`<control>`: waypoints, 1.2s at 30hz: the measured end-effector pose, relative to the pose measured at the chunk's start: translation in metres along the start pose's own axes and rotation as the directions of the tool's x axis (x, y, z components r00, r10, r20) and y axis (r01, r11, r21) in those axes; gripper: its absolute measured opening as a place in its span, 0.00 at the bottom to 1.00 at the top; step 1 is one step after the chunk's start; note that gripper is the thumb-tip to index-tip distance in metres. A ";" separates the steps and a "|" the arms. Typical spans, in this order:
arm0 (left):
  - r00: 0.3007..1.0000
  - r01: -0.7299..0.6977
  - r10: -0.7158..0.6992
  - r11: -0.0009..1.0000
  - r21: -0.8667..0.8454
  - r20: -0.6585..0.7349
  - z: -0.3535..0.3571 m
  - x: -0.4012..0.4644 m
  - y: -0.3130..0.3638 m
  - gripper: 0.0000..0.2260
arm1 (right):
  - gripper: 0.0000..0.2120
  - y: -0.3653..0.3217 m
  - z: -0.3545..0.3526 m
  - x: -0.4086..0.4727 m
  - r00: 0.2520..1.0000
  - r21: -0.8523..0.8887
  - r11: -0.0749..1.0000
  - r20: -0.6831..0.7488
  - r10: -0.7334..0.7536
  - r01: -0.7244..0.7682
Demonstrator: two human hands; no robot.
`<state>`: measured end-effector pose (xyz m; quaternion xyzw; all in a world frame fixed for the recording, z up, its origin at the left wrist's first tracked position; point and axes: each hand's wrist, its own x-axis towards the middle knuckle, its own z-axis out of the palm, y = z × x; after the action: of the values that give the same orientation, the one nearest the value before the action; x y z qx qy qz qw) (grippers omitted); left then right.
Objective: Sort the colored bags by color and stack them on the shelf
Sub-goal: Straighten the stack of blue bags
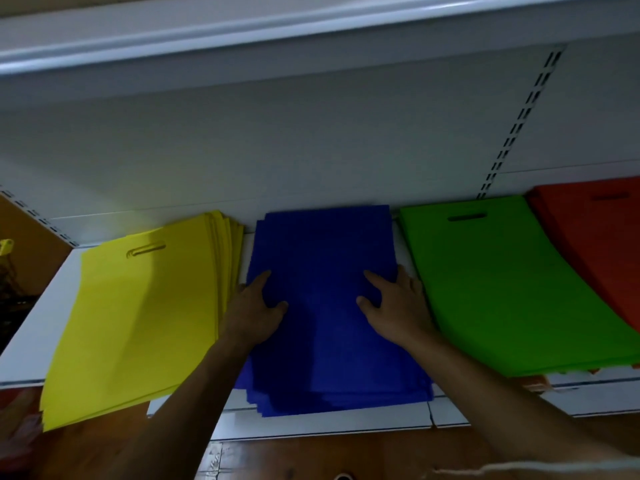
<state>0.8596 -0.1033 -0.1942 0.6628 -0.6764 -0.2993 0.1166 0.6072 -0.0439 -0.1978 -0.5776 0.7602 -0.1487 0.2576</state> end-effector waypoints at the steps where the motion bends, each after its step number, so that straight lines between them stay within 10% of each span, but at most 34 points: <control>1: 1.000 0.008 -0.008 1.000 0.009 -0.001 -0.002 0.001 -0.001 0.33 | 0.28 0.000 0.000 0.001 1.000 0.004 1.000 0.009 -0.011 0.011; 20: 0.997 -0.013 0.007 0.996 0.090 0.070 0.002 -0.014 0.003 0.39 | 0.39 0.009 -0.006 -0.022 0.994 0.017 0.999 0.100 -0.051 0.050; 36: 0.926 -0.222 0.089 0.915 0.338 0.367 0.007 -0.065 0.016 0.59 | 0.27 -0.004 0.004 -0.023 1.000 -0.172 0.985 0.023 -0.018 0.022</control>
<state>0.8481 -0.0401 -0.1753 0.5535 -0.7819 -0.2660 -0.1077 0.6170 -0.0227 -0.1944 -0.6069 0.7616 -0.0787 0.2133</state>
